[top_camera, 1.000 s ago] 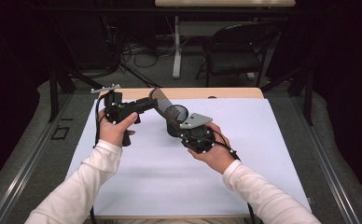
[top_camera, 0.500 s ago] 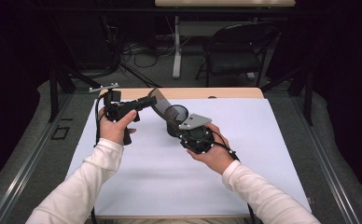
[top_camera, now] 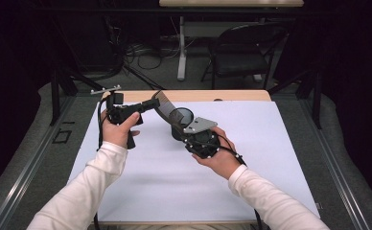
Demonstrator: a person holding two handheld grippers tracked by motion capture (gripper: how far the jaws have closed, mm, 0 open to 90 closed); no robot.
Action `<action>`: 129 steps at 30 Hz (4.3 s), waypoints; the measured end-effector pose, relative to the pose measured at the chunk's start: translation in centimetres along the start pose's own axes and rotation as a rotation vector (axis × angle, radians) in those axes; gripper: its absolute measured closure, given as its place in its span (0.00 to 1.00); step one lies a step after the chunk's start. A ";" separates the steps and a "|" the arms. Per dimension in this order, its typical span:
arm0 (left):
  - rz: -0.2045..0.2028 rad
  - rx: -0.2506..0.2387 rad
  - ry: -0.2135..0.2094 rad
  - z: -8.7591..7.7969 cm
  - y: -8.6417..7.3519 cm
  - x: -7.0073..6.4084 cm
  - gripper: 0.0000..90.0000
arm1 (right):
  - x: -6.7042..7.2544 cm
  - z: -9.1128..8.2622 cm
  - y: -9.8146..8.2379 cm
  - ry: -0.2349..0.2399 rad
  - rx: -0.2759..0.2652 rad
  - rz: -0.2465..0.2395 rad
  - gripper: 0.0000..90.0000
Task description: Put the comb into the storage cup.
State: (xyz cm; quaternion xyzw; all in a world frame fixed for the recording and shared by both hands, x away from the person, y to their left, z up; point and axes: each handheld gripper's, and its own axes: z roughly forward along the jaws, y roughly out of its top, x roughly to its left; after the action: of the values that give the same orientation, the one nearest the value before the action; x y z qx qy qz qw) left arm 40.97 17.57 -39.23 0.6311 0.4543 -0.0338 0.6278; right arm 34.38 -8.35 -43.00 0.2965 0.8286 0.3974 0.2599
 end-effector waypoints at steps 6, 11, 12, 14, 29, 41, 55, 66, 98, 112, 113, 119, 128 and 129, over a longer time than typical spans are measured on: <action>-0.007 0.006 0.000 0.1 0.0 0.0 0.81 | 0.1 0.1 0.0 0.003 -0.003 -0.001 0.81; -0.005 0.004 0.001 0.0 0.0 0.0 0.84 | 0.2 0.1 0.0 0.004 -0.009 -0.003 0.81; -0.004 0.003 -0.001 0.0 0.0 0.0 0.85 | 0.2 0.2 0.0 0.005 -0.011 -0.002 0.81; -0.006 0.007 -0.003 0.0 0.0 -0.1 0.86 | 0.2 0.2 0.0 0.009 -0.006 0.002 0.81; -0.046 0.013 0.012 -0.1 0.1 -0.1 0.92 | 0.1 1.0 -0.5 0.039 -0.028 0.024 0.81; -0.095 0.027 0.029 -0.2 0.2 0.0 0.93 | 0.3 1.6 -0.7 0.062 -0.028 0.051 0.81; -0.134 0.011 0.044 -0.1 0.1 -0.1 0.94 | 0.3 1.6 -0.7 0.068 -0.032 0.059 0.81; -0.133 0.012 0.051 0.0 0.2 -0.3 0.94 | 0.3 1.6 -0.7 0.072 -0.030 0.067 0.81; -0.165 -0.014 0.042 0.5 0.4 -0.1 0.94 | 0.2 1.5 -0.6 0.075 -0.037 0.099 0.60; -0.165 -0.031 0.057 0.0 0.6 0.3 0.94 | -0.1 1.1 -0.5 0.051 -0.076 0.072 0.55; -0.166 -0.030 0.060 0.0 0.6 0.3 0.94 | -0.1 1.0 -0.4 0.049 -0.076 0.073 0.55; -0.161 -0.041 0.068 -0.3 0.8 0.4 0.94 | -0.5 0.7 -0.5 0.035 -0.077 0.082 0.59; -0.142 -0.053 0.087 -0.6 1.0 0.5 0.94 | -0.3 0.0 -0.8 0.003 -0.141 0.069 0.59; -0.141 -0.056 0.089 -0.6 1.1 0.4 0.94 | -0.4 0.0 -0.7 0.001 -0.146 0.070 0.57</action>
State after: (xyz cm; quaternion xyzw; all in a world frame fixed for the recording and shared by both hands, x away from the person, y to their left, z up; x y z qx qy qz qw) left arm 41.56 18.52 -38.56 0.5804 0.5259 -0.0373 0.6206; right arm 34.42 -9.01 -43.51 0.3054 0.7867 0.4658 0.2661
